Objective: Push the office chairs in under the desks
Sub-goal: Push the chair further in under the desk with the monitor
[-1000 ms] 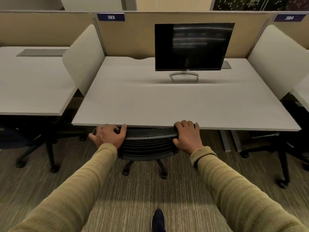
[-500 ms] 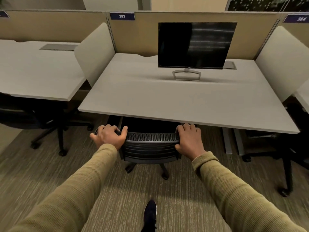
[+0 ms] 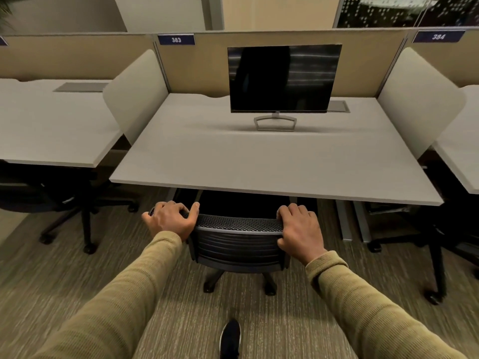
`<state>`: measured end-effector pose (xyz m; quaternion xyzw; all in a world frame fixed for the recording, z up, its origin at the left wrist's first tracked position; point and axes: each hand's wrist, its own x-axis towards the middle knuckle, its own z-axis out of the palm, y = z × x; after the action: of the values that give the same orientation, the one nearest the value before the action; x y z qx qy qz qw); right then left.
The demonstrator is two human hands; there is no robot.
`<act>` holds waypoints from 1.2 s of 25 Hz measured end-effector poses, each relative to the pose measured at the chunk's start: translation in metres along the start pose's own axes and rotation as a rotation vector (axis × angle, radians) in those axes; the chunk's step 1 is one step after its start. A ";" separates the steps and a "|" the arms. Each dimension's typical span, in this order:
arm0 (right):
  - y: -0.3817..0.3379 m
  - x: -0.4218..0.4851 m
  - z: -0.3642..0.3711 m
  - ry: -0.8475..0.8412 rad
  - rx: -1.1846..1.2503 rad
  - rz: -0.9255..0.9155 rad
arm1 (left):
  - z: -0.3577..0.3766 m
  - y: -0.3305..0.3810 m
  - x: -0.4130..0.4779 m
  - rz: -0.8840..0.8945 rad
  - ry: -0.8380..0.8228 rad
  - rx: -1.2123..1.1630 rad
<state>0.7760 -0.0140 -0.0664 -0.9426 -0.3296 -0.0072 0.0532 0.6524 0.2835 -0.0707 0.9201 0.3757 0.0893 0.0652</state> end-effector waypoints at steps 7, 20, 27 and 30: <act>0.016 0.039 0.000 0.002 0.005 0.037 | 0.011 0.019 0.040 0.035 0.014 -0.063; 0.056 0.121 0.005 -0.048 -0.041 0.103 | 0.041 0.060 0.113 0.143 -0.080 -0.091; 0.059 0.119 0.006 -0.033 -0.050 0.167 | 0.044 0.069 0.114 0.156 -0.089 -0.059; 0.042 0.104 0.007 -0.038 -0.037 0.224 | 0.044 0.065 0.110 0.167 -0.099 -0.051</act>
<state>0.8832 0.0188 -0.0724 -0.9743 -0.2229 0.0104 0.0298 0.7833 0.3120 -0.0884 0.9495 0.2918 0.0586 0.0993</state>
